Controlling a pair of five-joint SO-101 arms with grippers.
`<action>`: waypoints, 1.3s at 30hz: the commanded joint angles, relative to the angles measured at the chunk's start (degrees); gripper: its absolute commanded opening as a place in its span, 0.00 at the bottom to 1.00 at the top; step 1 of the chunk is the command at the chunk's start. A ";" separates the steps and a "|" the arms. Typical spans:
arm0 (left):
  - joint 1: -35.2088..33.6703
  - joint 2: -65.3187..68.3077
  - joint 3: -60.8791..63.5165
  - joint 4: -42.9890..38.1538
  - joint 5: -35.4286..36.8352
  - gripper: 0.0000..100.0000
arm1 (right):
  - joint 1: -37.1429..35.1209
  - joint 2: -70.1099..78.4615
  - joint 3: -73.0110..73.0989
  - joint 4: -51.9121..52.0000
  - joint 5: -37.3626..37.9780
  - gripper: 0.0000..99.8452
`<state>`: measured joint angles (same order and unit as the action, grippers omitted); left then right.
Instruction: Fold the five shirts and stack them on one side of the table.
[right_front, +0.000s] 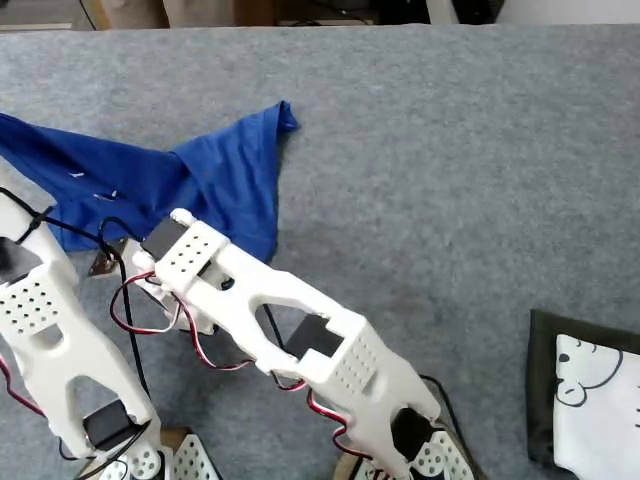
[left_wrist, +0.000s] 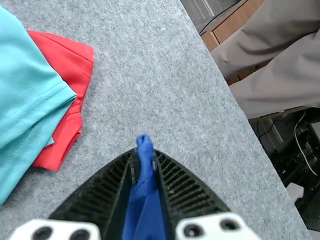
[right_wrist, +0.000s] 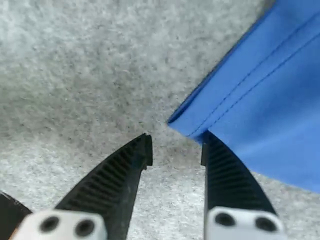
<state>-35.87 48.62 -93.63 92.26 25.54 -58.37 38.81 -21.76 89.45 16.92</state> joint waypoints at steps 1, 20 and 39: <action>-0.79 -0.84 -1.67 -1.41 -0.35 0.02 | -0.31 -0.92 -0.92 0.18 -0.53 0.17; -1.58 -0.84 -2.11 -1.32 -0.18 0.02 | 0.57 0.84 -8.84 3.43 -2.11 0.18; -1.58 -0.84 -2.11 -1.32 -0.18 0.02 | 0.66 14.02 -12.44 5.45 -2.81 0.17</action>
<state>-36.75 48.62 -93.63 92.26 25.54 -57.93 49.98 -33.71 92.97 14.73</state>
